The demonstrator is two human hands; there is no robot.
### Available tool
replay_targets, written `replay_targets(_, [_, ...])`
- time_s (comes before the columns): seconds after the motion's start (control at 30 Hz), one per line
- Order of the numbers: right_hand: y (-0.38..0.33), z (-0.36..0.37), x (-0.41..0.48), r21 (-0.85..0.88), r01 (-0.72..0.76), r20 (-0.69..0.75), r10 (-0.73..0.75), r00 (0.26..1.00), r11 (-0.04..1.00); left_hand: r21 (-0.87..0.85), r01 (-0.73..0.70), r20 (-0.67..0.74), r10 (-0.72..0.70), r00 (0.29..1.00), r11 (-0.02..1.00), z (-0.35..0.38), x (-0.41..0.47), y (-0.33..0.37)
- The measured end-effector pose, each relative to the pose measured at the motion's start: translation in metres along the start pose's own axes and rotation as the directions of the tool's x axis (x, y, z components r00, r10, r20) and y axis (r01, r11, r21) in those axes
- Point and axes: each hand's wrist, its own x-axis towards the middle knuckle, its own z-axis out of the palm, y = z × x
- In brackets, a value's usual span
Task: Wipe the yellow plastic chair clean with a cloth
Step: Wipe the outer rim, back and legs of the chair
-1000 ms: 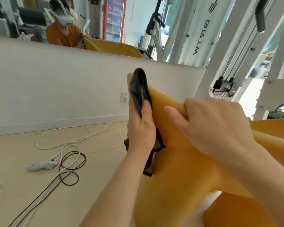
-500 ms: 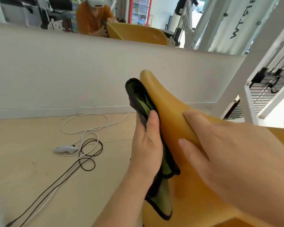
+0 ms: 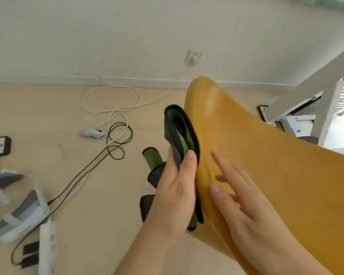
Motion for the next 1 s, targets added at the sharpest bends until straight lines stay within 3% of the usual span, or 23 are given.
replay_targets(0.1, [-0.028,-0.013,0.044,0.217,-0.023,0.095,0.002,0.995,0.976,0.06,-0.07,0.024,0.068,0.997,0.996,0.005,0.006,0.013])
replay_targets(0.2, [-0.033,-0.017,0.075,0.196,0.044,0.1,-0.064,0.993,0.98,0.166,-0.134,0.035,0.13,0.991,0.977,0.006,0.042,0.024])
replay_targets(0.27, [-0.036,-0.021,0.094,0.124,0.071,0.031,-0.075,0.997,0.99,0.243,-0.152,0.044,0.146,0.988,0.958,0.007,0.072,0.03])
replay_targets(0.37, [-0.037,-0.036,0.126,-0.159,0.253,-0.089,-0.269,0.959,0.954,0.305,-0.18,0.058,0.17,0.984,0.935,0.009,0.106,0.043])
replay_targets(0.47, [-0.042,-0.06,0.159,-0.38,0.362,0.078,-0.36,0.93,0.851,0.412,-0.165,0.019,0.172,0.985,0.896,0.011,0.118,0.048])
replay_targets(0.57, [-0.044,-0.09,0.183,-0.392,0.536,0.325,-0.432,0.841,0.748,0.519,-0.064,-0.138,0.157,0.978,0.853,0.017,0.099,0.046])
replay_targets(0.67, [-0.042,-0.104,0.202,-0.405,0.633,0.424,-0.478,0.769,0.659,0.314,-0.02,-0.256,0.105,0.961,0.949,0.014,0.074,0.052])
replay_targets(0.77, [-0.046,-0.104,0.22,-0.439,0.674,0.434,-0.517,0.738,0.594,0.085,0.022,-0.241,-0.001,0.971,0.996,-0.006,0.077,0.053])
replay_targets(0.87, [-0.049,-0.105,0.244,-0.539,0.617,0.366,-0.501,0.785,0.573,0.07,0.09,-0.036,-0.088,0.995,0.993,-0.024,0.111,0.056])
replay_targets(0.93, [-0.046,-0.106,0.267,-0.575,0.469,0.237,-0.412,0.88,0.671,0.081,0.097,0.121,-0.107,0.987,0.992,-0.025,0.146,0.055])
replay_targets(1.0, [-0.045,-0.107,0.285,-0.51,0.229,0.078,-0.221,0.972,0.829,0.068,0.137,0.215,-0.149,0.965,0.988,-0.021,0.187,0.051])
